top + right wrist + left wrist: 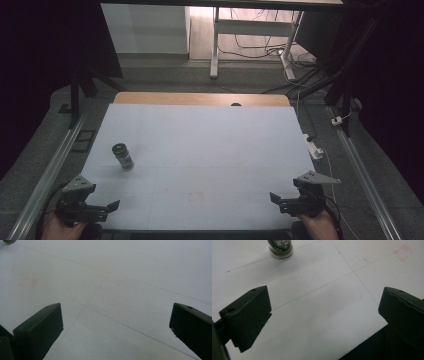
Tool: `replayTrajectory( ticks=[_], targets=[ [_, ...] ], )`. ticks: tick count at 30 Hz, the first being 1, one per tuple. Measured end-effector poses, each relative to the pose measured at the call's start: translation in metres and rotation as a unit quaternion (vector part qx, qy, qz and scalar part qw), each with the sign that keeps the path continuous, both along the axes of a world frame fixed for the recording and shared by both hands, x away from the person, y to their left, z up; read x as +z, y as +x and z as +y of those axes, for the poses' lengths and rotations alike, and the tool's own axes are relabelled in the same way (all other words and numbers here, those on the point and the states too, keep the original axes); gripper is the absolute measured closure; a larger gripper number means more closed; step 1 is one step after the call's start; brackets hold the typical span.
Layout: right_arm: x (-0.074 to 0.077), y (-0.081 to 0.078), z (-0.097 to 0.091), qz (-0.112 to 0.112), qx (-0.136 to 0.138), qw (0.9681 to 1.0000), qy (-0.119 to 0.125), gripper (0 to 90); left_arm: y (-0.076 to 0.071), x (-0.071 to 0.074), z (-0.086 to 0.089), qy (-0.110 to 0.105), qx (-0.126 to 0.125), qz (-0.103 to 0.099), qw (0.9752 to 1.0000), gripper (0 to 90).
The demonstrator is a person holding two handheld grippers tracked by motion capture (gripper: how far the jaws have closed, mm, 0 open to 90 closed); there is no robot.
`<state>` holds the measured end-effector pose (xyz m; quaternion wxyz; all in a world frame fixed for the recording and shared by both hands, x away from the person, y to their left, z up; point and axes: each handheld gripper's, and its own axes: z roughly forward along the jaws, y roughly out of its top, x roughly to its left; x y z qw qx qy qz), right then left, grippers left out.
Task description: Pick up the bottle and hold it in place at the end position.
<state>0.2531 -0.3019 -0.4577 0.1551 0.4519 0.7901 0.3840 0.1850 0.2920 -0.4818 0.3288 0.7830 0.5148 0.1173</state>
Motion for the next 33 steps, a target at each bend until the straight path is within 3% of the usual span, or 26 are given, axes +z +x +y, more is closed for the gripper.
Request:
replayTrajectory(
  ticks=[25, 33],
  targets=[
    [-0.0016, 0.0041, -0.0011, 0.025, 0.020, 0.9994, 0.011, 0.0, 0.0021, -0.0009, 0.0034, -0.020, -0.009, 0.013, 0.9997, 0.0],
    [-0.0020, 0.0048, -0.0010, 0.030, 0.020, 0.9993, 0.011, 0.0, 0.0024, 0.0013, 0.0028, -0.022, -0.003, -0.003, 0.9997, 0.0]
  ],
)
